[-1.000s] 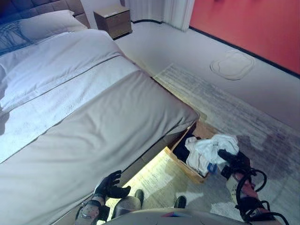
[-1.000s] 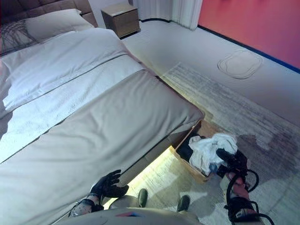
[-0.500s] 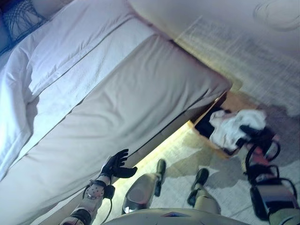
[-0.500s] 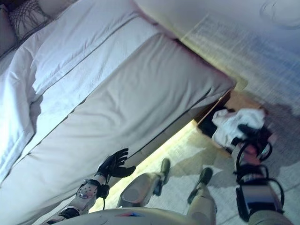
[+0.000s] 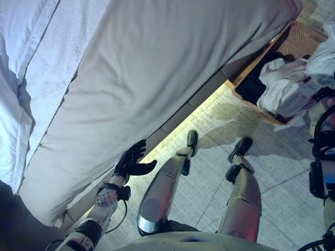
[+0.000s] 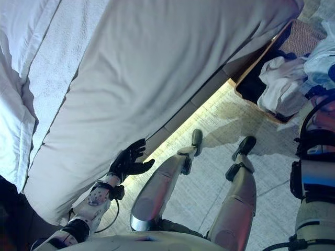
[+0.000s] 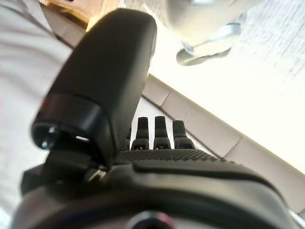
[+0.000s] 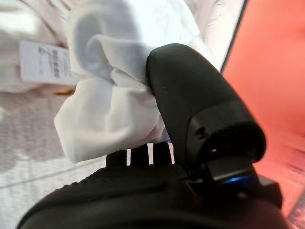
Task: Pick up the clothes from the bed and place them into the basket
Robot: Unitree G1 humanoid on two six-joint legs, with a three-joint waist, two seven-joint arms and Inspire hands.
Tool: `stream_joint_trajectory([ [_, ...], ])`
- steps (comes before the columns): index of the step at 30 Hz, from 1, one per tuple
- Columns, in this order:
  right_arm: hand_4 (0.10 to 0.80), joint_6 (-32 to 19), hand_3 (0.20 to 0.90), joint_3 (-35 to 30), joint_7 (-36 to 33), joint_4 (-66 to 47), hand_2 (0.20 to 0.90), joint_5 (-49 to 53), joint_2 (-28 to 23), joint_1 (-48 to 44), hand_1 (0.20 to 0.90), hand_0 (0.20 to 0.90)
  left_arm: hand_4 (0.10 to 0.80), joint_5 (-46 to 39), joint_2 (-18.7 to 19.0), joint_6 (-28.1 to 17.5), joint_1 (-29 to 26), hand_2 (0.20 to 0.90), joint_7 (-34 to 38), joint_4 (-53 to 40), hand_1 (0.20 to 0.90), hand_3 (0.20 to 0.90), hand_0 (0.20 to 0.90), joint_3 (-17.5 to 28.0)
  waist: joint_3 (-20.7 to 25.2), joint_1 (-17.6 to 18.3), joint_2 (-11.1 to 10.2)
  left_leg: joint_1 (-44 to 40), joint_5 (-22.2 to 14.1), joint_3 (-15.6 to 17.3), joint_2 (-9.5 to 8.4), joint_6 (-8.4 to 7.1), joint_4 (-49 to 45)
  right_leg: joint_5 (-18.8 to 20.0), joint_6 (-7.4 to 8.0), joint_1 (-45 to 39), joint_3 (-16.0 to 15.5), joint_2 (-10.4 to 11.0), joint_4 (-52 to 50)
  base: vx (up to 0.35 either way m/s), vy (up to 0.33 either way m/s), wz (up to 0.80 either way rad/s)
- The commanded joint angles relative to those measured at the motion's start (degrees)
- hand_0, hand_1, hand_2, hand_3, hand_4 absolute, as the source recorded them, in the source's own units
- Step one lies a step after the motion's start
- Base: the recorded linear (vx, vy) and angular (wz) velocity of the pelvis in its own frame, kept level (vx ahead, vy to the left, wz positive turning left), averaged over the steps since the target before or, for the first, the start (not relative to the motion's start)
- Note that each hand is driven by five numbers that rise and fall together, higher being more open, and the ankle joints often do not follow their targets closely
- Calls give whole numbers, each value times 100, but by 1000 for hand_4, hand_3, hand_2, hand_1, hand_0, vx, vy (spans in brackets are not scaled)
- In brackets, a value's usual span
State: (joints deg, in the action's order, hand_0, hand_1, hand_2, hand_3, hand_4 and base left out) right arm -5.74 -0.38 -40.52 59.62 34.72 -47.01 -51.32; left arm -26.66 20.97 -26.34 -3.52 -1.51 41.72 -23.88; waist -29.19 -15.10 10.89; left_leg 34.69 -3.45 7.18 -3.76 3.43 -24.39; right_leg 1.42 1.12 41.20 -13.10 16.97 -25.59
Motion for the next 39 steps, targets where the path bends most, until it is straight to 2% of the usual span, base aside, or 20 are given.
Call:
stream_joint_trajectory([
  [1,100,-261,200,536,29,-345,300,-140,-936,-637,300,300,800,-345,273,-374,384,900,30,-195,900,900,900,291,-57,142,407,519,400,-483,-20,-295,-217,-1140,62,-129,-270,46,-1440,17,100,-24],
  [4,100,-177,200,617,145,-351,300,-170,-892,-714,300,300,800,-467,306,-360,403,900,-78,-158,900,900,900,387,-59,165,453,801,113,-425,-50,-217,-790,-1352,-34,216,-138,115,-2062,41,103,-14],
  [9,100,-75,200,608,451,-371,300,-266,-860,-653,300,300,800,-564,296,-381,483,900,-203,-177,900,900,900,413,-60,221,531,1014,-84,-412,-87,-206,-1181,-1463,-65,518,53,170,-2453,23,55,5],
  [10,800,-77,900,605,458,-374,900,-278,-859,-649,900,900,800,-561,297,-381,491,900,-208,-181,900,900,900,415,-60,221,531,1012,-85,-411,-87,-208,-1181,-1462,-64,518,56,169,-2453,4,47,5],
  [19,800,117,900,794,1248,-519,900,-244,-788,-724,900,900,800,-605,311,-477,551,900,-396,-148,900,900,900,480,-60,280,523,696,91,-396,-8,-370,-719,-1288,-43,271,55,77,-1956,-37,14,-21],
  [24,800,209,900,642,1657,-546,900,-4,-608,-378,900,900,800,-521,286,-477,461,900,-438,-86,900,900,900,474,-60,397,414,306,201,-393,52,-477,-339,-1133,-9,-115,33,-25,-1473,-30,-7,-10],
  [31,800,-258,900,147,2480,-791,900,395,243,1120,900,900,800,-310,347,-208,94,900,-243,-114,900,900,900,501,-56,639,-82,-421,291,-370,215,-562,199,-732,72,-997,-73,-268,-515,-27,-85,-6],
  [32,800,-247,900,136,2509,-799,900,403,268,1162,900,900,800,-299,350,-209,82,900,-244,-108,900,900,900,500,-60,642,-86,-394,462,-325,236,-525,265,-558,8,-986,-150,-268,-426,-64,-82,-8],
  [36,800,-765,900,122,3217,-889,900,412,907,2051,900,900,800,-46,337,4,-130,900,-46,38,900,900,900,498,178,700,-404,-866,561,-322,350,-562,701,-433,58,-1554,-253,-414,69,31,-113,-7],
  [39,800,-949,900,137,3519,-868,900,543,1312,2582,900,900,800,103,315,81,-184,900,-10,283,900,900,900,559,418,727,-577,-1234,656,-352,424,-608,1090,-343,89,-2001,-318,-529,478,115,-140,2],
])
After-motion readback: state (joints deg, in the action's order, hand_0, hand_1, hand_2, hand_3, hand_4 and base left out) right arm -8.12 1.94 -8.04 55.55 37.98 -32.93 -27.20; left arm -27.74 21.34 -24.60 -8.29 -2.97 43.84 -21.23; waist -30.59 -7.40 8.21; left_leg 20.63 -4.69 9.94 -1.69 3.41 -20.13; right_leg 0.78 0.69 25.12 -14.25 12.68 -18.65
